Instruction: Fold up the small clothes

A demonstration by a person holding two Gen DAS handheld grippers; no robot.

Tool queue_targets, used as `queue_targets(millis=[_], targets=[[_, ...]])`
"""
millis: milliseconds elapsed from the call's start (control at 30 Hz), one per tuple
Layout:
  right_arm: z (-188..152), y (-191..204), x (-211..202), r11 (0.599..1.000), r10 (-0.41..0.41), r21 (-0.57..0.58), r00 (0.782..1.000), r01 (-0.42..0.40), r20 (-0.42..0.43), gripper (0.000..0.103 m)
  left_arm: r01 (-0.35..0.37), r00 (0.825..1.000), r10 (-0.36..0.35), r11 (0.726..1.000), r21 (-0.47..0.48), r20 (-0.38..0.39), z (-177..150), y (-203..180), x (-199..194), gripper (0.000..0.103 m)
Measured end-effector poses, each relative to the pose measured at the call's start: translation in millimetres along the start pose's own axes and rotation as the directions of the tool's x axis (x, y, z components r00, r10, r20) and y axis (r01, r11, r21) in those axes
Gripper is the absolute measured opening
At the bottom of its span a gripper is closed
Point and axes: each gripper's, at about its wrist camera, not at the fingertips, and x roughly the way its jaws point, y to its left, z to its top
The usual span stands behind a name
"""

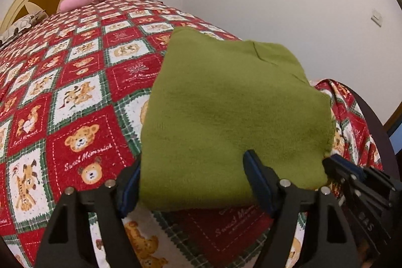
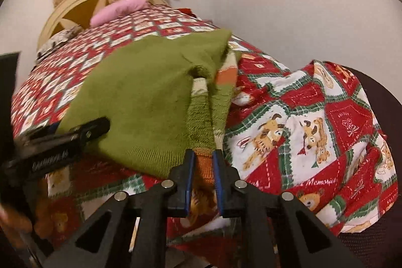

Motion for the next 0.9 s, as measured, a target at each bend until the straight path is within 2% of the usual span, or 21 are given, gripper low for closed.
queue_targets(millis=[200, 400, 533, 667, 733, 767, 800, 833, 900], targets=[[4.2, 5.3, 4.4, 0.998, -0.067, -0.021, 0.998, 0.067, 0.005, 0.015, -0.064, 0.998, 0.062, 0.994, 0.087, 0.027, -5.1, -15.0, -6.1, 0.065], [-0.5, -1.8, -6.2, 1.0, -0.021, 0.02, 0.999, 0.021, -0.036, 0.015, -0.047, 0.999, 0.046, 0.995, 0.09, 0.021, -6.1, -10.4, -8.4, 0.056], [-7.4, 2.0, -11.4, 0.999, -0.034, 0.012, 0.999, 0.035, -0.036, 0.017, -0.063, 0.998, 0.06, 0.99, 0.125, 0.031, -6.9, -18.1, -9.7, 0.049], [-9.7, -0.8, -21.9, 1.0, 0.0, 0.015, 1.0, 0.0, -0.022, 0.02, -0.036, 0.999, 0.033, 0.992, 0.123, 0.023, -4.8, -12.1, -9.5, 0.05], [-4.4, -6.9, -34.2, 0.999, 0.041, 0.032, 0.999, -0.042, 0.034, 0.02, 0.016, 1.0, -0.016, 0.993, 0.114, 0.005, 0.0, -3.2, -11.7, 0.06], [0.2, -11.7, -40.1, 0.998, 0.043, 0.04, 0.997, -0.046, 0.061, 0.021, 0.046, 0.999, -0.046, 0.993, 0.107, -0.001, 3.3, 1.9, -14.0, 0.062], [5.9, -16.6, -43.5, 0.997, 0.048, 0.052, 0.996, -0.052, 0.077, 0.029, 0.073, 0.997, -0.074, 0.992, 0.1, 0.001, 7.4, 7.7, -17.7, 0.066], [13.7, -24.1, -45.5, 0.995, 0.064, 0.071, 0.994, -0.071, 0.09, 0.051, 0.089, 0.996, -0.091, 0.991, 0.099, 0.017, 13.4, 14.0, -22.6, 0.071], [31.4, -41.9, -42.7, 0.985, 0.109, 0.125, 0.988, -0.122, 0.109, 0.069, 0.074, 0.994, -0.083, 0.992, 0.107, 0.074, 27.6, 23.5, -31.5, 0.077]])
